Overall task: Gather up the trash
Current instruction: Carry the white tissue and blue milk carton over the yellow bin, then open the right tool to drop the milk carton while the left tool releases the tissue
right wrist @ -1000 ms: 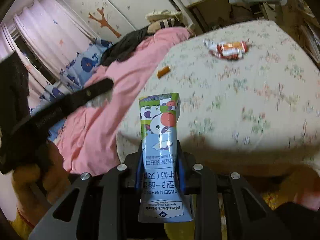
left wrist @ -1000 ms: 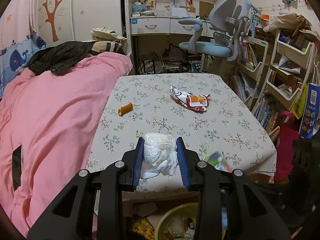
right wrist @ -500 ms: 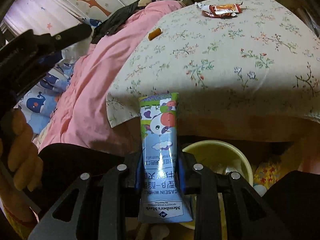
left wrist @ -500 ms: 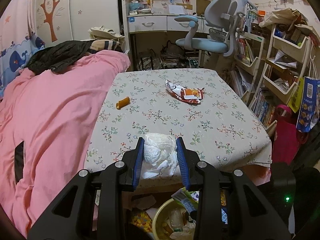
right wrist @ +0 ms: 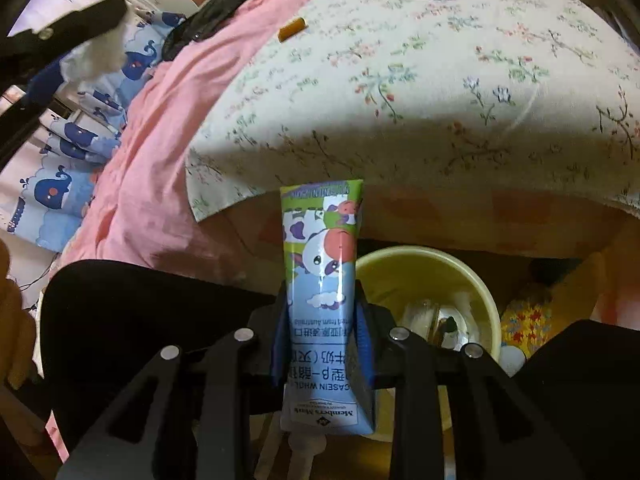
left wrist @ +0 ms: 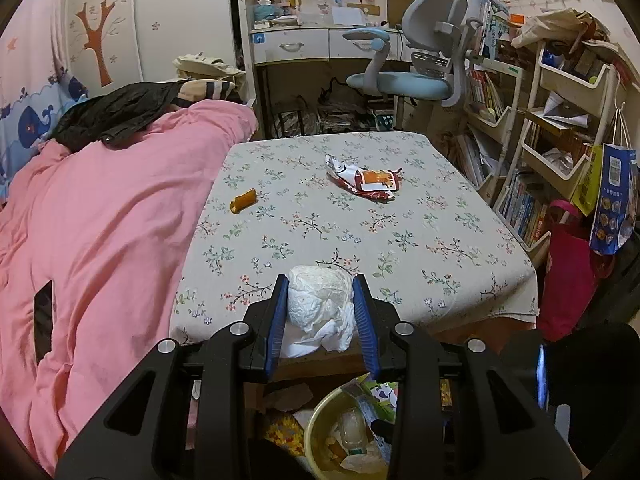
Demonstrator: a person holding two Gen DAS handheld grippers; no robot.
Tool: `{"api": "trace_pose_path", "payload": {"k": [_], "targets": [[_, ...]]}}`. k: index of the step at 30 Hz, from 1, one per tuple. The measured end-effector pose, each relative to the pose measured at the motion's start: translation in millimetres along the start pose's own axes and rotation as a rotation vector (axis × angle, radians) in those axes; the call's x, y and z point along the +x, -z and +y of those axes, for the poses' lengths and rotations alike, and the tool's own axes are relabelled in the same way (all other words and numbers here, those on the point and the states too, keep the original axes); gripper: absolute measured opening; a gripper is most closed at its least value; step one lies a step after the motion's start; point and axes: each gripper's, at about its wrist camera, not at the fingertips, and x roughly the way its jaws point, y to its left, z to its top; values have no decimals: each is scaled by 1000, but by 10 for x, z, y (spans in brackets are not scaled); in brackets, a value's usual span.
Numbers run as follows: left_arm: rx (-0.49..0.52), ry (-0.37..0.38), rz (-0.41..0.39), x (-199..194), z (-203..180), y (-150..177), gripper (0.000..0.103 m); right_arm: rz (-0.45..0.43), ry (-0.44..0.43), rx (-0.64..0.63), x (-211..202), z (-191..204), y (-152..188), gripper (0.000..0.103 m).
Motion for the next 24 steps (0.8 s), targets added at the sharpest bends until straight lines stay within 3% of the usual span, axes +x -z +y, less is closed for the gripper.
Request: {"api": "trace_pose_path", "payload": {"k": [5, 12, 20, 24], "targets": [[7, 3, 9, -34, -34, 51, 31, 19, 19, 13, 6, -55, 22, 42], [17, 6, 19, -59, -82, 106, 31, -38, 75, -2, -83, -32, -5, 56], [9, 38, 66, -43, -138, 265, 31, -158, 227, -52, -248, 30, -68, 75], [11, 45, 117, 18, -160, 450, 31, -193, 283, -69, -314, 40, -95, 80]]}}
